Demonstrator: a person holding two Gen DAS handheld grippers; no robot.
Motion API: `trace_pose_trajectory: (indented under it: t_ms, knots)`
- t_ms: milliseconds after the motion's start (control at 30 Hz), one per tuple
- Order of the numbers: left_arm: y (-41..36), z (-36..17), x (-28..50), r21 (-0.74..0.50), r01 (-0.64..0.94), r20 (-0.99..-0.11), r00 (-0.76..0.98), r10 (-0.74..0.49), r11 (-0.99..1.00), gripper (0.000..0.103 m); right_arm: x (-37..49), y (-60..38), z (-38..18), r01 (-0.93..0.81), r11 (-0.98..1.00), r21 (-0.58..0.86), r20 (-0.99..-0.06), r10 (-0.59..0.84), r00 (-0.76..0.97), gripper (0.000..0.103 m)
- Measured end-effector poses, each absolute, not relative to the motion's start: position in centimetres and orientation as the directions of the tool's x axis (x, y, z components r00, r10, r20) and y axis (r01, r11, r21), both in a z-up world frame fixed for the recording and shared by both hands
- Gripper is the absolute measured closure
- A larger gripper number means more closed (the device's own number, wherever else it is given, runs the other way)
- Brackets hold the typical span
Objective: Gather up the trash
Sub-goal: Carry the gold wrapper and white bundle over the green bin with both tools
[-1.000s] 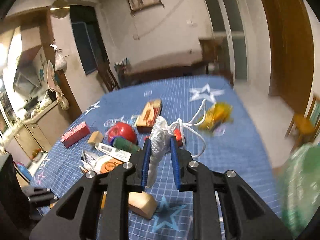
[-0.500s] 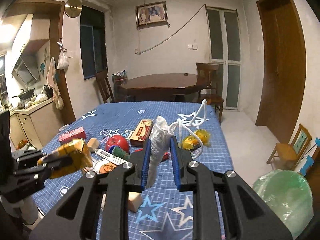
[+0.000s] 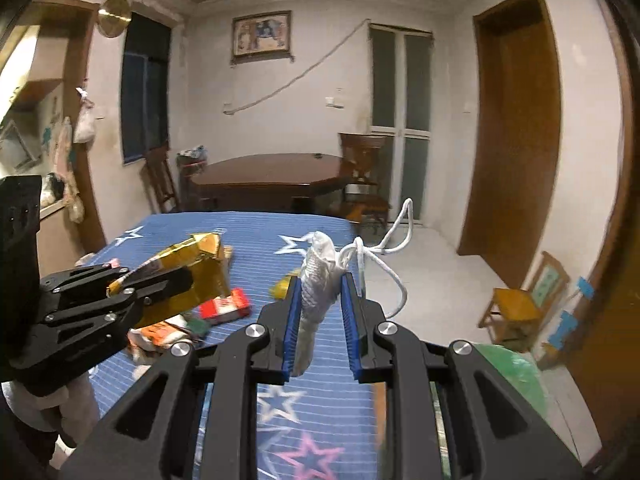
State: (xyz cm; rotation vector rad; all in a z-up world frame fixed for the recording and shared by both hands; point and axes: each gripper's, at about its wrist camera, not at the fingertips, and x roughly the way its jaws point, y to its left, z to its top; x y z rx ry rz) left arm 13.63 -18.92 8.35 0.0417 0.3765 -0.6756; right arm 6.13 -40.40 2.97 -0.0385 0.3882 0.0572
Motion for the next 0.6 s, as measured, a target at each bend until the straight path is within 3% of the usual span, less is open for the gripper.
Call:
trace_pose_trajectory:
  t_ms: [300,600]
  knots:
    - [-30.6,7.6,15.0,-0.109,0.740,-0.385,0.584,-0.715,0.664,0.092,5.4,-47.7,2.3,0.075,0.997,-0.029,-0.452,-0.080,0.888,0.084]
    - [-41.8,3.8,17.7,-0.166,0.807,-0.500,0.427,-0.754,0.567,0.092,6.9,-54.7,-1.4,0.153,0.987,0.041,-0.590,-0.100,0.801,0.084]
